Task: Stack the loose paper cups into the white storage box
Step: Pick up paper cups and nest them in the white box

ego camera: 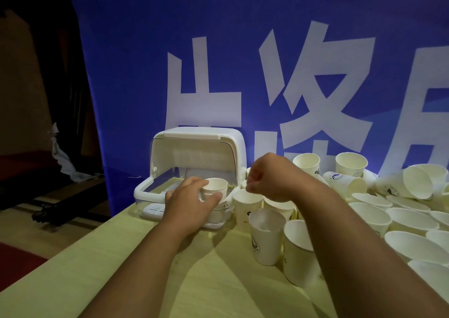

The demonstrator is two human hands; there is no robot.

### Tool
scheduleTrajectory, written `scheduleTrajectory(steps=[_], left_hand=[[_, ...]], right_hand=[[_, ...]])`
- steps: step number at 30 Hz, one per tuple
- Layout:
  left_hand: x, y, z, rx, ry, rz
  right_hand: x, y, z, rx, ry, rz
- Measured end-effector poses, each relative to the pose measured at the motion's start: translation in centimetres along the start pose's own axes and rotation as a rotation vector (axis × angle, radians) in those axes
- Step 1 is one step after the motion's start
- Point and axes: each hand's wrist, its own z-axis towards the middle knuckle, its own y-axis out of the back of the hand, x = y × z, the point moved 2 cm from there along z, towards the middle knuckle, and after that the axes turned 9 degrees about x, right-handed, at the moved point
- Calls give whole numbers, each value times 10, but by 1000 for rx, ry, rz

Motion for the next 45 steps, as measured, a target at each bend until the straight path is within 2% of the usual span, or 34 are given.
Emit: scheduleTrajectory(steps=[5,9,11,15,20,25,29,33,39,41,45], left_hand=[[-6,-1,-2,17,16,91],[-24,-4,-7,-98,-156,153],[-35,-13,-14,-47,-252,216],[-45,-31,-21,73,-252,291],[-48,-30,-19,51,-238,278],[-45,-23,-14,3,-304,185],[-33,-11,-9,-99,-346,-40],[-18,5,-2,-319,-356,-112],[-5,17,6,-527,-327,-249],[-4,16,9,-527,-301,-223],[-2,8,15,-400,-294,-151]], right_hand=[[-11,8,-17,313,-93,-287],[-12,3,-18,401,-100,-339],[-12,-1,-16,445,-113,-371],[-14,-9,-10,466,-130,-388],[-15,-9,-12,451,-135,-368],[-14,-3,-17,448,-129,-323],[-17,3,-17,392,-99,-280],[-20,9,-16,316,-47,-192],[-20,25,-17,72,-1,20],[-19,27,-15,-30,12,97],[-16,25,-6,-261,16,265]])
